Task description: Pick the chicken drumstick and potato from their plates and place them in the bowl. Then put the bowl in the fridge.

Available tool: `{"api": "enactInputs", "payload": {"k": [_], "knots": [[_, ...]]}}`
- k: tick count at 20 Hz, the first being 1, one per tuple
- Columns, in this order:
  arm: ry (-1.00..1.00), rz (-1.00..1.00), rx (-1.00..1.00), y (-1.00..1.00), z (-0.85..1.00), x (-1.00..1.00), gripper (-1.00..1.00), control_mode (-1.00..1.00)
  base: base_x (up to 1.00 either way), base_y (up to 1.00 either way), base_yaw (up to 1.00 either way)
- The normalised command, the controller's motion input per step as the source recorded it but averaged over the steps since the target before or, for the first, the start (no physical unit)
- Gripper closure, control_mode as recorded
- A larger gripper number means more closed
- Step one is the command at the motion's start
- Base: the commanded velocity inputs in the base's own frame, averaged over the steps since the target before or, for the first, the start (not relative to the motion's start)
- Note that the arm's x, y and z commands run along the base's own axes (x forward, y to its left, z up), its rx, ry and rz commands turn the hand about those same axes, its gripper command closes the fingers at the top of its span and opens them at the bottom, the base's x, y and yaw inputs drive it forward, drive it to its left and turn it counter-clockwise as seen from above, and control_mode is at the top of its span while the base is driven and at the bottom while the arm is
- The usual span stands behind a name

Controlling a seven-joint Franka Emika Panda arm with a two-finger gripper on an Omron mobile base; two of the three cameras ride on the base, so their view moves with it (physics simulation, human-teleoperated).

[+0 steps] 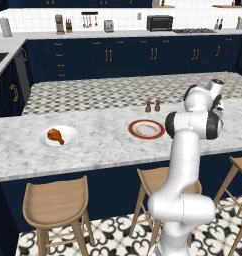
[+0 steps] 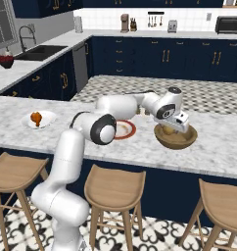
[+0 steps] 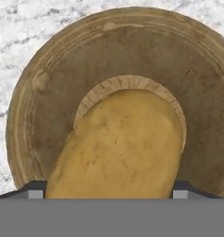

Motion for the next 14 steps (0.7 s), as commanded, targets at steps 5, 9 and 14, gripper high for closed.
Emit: {"api": "enactInputs", "payload": {"k": [5, 9, 14], "knots": [[0.08, 0.06, -0.02, -0.06, -0.43, 0.0, -1.0, -1.0, 0.0, 0.0, 0.0], [0.02, 0.05, -0.02, 0.0, -0.42, 0.21, -1.0, -1.0, 0.0, 0.0, 0.0], [0.03, 0.09, 0.0, 0.0, -0.1, 0.07, -1.0, -1.0, 0.0, 0.0, 0.0]]}}
